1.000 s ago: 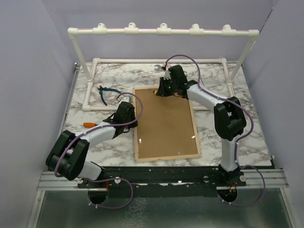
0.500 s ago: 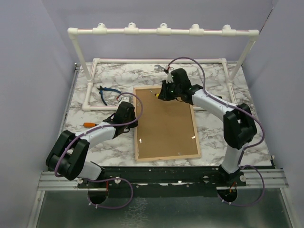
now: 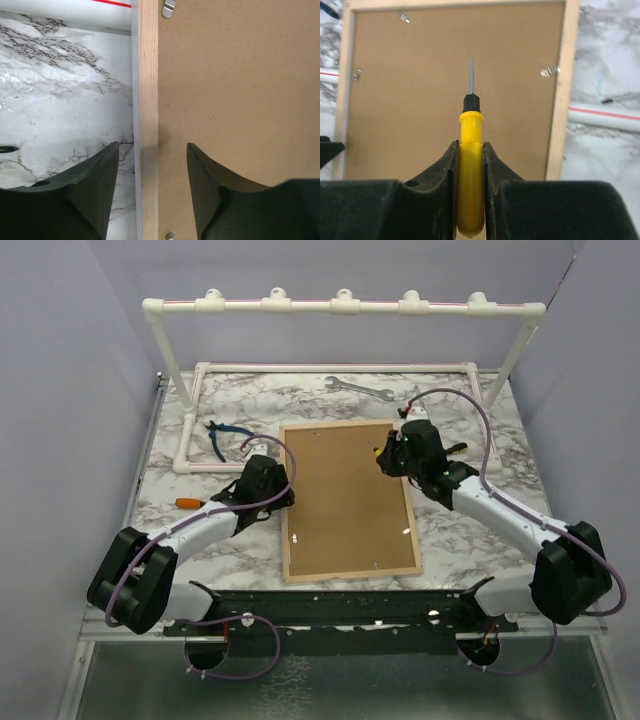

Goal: Take the photo out of the frame

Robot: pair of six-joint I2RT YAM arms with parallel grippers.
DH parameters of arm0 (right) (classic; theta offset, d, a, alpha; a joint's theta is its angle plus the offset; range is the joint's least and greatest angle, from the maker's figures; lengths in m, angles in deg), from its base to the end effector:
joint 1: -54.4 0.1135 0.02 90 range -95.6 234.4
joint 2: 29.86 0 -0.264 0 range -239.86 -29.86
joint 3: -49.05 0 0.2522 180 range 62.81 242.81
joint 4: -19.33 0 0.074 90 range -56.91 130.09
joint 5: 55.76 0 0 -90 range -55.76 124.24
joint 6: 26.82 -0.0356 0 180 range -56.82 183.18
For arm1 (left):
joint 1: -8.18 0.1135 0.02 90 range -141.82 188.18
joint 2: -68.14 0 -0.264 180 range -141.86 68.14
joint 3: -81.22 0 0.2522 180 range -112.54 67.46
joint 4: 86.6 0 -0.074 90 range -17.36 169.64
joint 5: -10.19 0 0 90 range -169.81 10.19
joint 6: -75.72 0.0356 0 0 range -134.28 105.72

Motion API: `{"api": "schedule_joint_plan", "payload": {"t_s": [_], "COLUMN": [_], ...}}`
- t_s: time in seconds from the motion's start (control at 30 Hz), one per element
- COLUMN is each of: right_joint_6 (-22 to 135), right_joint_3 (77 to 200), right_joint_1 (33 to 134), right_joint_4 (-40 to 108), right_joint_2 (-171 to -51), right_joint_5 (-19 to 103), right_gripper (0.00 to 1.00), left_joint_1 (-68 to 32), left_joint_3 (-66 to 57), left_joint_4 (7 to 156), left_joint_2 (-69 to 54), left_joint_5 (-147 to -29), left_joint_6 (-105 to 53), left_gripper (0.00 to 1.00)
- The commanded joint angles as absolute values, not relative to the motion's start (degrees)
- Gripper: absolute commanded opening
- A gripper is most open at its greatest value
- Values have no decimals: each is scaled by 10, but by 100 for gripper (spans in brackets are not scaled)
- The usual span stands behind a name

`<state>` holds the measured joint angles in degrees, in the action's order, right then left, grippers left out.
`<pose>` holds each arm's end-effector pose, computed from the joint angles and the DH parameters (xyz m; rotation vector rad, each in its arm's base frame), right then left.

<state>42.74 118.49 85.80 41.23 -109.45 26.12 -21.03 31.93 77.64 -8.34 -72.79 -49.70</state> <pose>0.2699 0.1589 0.2707 -0.1210 2.1446 0.3825 0.2314 -0.1244 0.1804 -0.1901 2.3448 -0.4254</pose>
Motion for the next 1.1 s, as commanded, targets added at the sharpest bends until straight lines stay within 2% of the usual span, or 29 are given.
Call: {"api": "schedule_joint_plan", "payload": {"t_s": [0.0,0.1,0.3,0.63,1.07], "right_joint_6": [389,381,347,354,377], "right_joint_3": [1118,1080,1038,947,1018], "right_joint_1": [857,857,857,857,855], "right_joint_4": [409,411,447,383,418], "right_joint_2": [-1009,-970,-937,-882,-997], "right_joint_5": [192,181,151,162,127], "right_gripper": [1,1,1,1,1], "left_joint_1": [-211,-211,-211,-211,-211], "left_joint_3": [333,336,334,329,311], "left_joint_4": [768,768,765,771,788], "left_joint_2": [-52,-38,-34,-64,-110], "left_joint_5": [-717,-719,-717,-697,-697], "left_joint_6": [-505,-503,-498,-485,-470], "left_gripper": [63,69,70,60,48]}}
